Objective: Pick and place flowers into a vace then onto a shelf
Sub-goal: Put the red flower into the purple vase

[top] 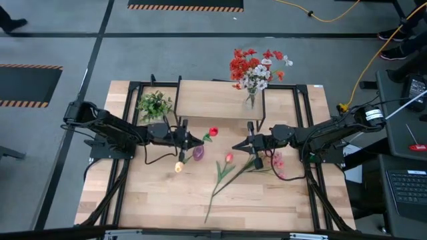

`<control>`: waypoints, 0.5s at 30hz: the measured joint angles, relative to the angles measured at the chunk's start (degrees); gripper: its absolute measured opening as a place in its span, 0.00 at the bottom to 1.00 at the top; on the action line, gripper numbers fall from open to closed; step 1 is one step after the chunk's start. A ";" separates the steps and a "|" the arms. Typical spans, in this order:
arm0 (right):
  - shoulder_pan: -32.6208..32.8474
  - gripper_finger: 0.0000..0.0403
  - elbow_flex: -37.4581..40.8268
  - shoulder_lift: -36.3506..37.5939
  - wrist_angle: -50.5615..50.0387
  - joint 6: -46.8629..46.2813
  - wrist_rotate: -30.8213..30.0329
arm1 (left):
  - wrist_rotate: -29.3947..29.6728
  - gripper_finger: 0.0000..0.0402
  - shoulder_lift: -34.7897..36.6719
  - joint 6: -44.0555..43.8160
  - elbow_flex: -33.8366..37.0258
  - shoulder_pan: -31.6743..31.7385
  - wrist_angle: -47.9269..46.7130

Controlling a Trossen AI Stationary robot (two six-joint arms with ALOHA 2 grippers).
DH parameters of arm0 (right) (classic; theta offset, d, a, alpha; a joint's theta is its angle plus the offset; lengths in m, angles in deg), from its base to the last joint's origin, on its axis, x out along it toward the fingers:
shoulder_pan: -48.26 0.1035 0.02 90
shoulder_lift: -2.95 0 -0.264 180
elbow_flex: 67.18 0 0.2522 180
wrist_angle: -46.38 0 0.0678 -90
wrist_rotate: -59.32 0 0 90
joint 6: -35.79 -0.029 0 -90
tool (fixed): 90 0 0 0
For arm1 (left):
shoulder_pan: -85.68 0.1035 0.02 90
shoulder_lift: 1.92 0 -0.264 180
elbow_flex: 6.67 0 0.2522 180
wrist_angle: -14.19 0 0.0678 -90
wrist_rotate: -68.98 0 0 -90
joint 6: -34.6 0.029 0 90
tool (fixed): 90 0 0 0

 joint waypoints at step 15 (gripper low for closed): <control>0.00 0.01 0.00 0.00 -0.07 -0.24 -0.02 | -0.57 0.12 0.02 -1.37 0.00 -0.04 -5.54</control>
